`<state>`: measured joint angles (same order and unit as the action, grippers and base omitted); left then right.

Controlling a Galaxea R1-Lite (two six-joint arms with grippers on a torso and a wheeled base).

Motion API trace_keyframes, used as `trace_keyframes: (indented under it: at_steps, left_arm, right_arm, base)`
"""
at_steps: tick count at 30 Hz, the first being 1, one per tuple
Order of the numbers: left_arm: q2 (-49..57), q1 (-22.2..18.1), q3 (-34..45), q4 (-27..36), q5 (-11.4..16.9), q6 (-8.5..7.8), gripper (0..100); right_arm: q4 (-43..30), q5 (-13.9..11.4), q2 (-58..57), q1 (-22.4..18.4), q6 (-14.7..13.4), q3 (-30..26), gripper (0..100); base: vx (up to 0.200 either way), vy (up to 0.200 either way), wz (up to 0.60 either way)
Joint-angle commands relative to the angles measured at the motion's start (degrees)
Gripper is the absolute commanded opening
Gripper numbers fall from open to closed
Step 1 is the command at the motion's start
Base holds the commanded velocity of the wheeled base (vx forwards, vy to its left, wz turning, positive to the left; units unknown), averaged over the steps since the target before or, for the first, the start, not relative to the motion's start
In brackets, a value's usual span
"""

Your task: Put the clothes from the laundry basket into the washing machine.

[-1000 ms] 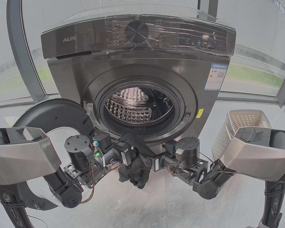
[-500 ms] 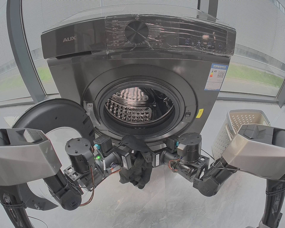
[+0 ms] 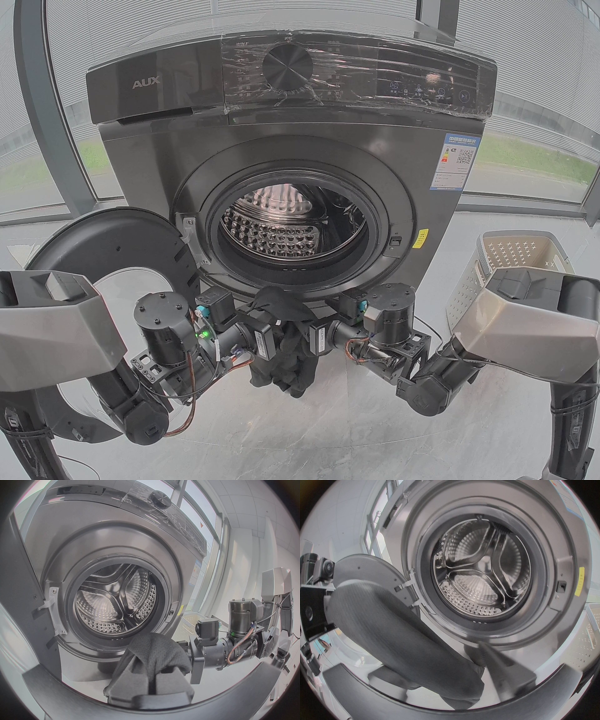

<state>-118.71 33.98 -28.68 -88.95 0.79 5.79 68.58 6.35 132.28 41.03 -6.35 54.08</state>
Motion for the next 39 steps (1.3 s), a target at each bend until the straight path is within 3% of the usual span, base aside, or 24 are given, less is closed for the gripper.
trace_keyframes:
  at_steps: [1,11,15,16,28,39]
  left_arm:
    - [0.6,0.7,0.8,-0.2,0.2,0.01,0]
    - [-0.1,0.3,1.4,-0.2,0.2,0.36,0]
    - [-0.4,0.0,1.6,-0.2,0.2,0.19,0]
    - [-0.6,0.0,1.6,-0.2,0.2,0.19,100]
    - [-7.3,0.1,1.3,-0.2,0.1,0.10,100]
    - [-11.5,0.0,0.9,-0.2,0.1,0.01,100]
  right_arm:
    - [0.8,-0.9,0.3,0.5,0.2,0.8,0]
    - [2.3,-1.0,-2.8,2.6,0.1,-3.1,0]
    - [2.3,-0.9,-9.5,3.0,0.1,-9.7,0]
    - [2.3,-0.9,-10.5,2.9,0.1,-10.5,0]
    - [2.2,-0.9,-18.5,3.4,-0.2,-13.3,0]
    - [2.1,-0.2,-19.1,3.4,-0.4,-11.0,0]
  base:
    - [0.000,0.000,0.00]
    - [0.000,0.000,0.00]
    - [0.000,0.000,0.00]
    - [0.000,0.000,0.00]
    - [0.000,0.000,0.00]
    - [0.000,0.000,0.00]
